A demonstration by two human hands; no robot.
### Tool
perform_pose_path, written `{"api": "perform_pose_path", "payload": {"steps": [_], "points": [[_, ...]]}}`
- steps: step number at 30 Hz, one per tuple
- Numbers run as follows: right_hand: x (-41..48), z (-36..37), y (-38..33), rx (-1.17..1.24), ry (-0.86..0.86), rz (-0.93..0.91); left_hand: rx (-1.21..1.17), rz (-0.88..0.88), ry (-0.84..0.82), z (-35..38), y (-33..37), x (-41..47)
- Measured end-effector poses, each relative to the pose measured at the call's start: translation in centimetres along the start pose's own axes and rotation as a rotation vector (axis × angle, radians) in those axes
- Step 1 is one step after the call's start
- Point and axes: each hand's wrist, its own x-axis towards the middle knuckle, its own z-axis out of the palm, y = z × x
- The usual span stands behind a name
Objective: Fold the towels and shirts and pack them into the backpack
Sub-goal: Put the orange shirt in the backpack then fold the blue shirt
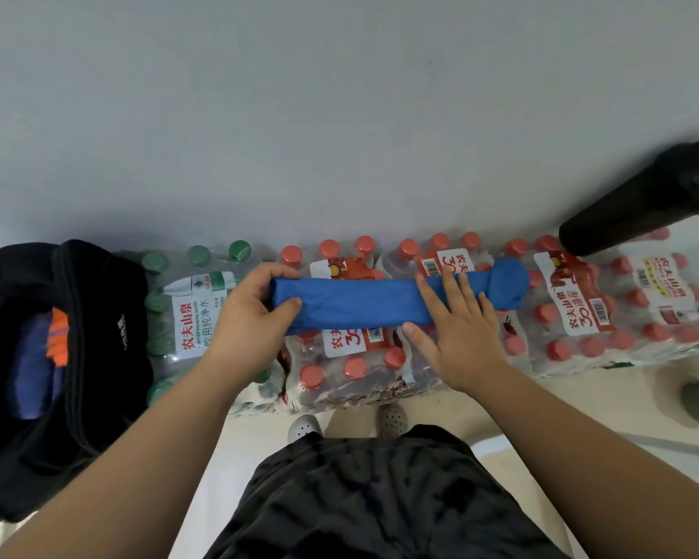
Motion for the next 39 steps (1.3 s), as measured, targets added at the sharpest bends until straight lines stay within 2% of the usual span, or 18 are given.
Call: {"api": "perform_pose_path", "payload": {"steps": [2, 5, 9, 12, 17, 21, 24, 27, 30, 32, 34, 37, 39], "points": [[0.0, -0.1, 1.2, 0.033, 0.036, 0.04, 0.064, 0.025, 0.123, -0.5, 0.1, 0.5], [-0.4, 0.4, 2.9, 0.048, 0.022, 0.006, 0.158, 0.055, 0.254, -0.4, 0.9, 0.9], [-1.1, 0.7, 4.2, 0.182, 0.039, 0.004, 0.212, 0.14, 0.313, 2.6, 3.9, 0.4], [-1.6, 0.0, 4.9, 0.427, 0.04, 0.041, 0.276, 0.264, 0.223, 6.2, 6.8, -0.1], [-1.9, -1.8, 8.5, 0.837, 0.039, 0.003, 0.424, 0.407, 0.053, 14.7, 10.2, 0.4], [-1.5, -3.1, 11.6, 1.314, -0.104, 0.005, 0.623, 0.449, -0.077, 21.5, 10.2, 1.4], [-0.4, -3.1, 13.7, 1.507, -0.192, 0.0, 0.737, 0.391, -0.129, 25.4, 9.3, 1.9], [0.5, -3.5, 14.9, 1.54, -0.246, -0.017, 0.714, 0.316, -0.164, 27.6, 8.8, 1.8], [1.3, -3.7, 15.4, 1.429, -0.29, -0.049, 0.695, 0.28, -0.201, 27.9, 8.3, 1.1], [1.9, -3.5, 15.5, 1.376, -0.283, -0.058, 0.679, 0.291, -0.188, 27.5, 7.9, 0.5], [2.3, -3.2, 15.5, 1.427, -0.249, -0.004, 0.7, 0.365, -0.109, 26.6, 7.3, 0.1], [2.7, -3.1, 15.8, 1.585, -0.259, 0.109, 0.931, 0.53, 0.031, 25.3, 6.4, -0.1], [2.8, -3.3, 16.0, 1.663, -0.306, 0.142, 1.078, 0.542, -0.028, 25.0, 5.9, -0.3]]}}
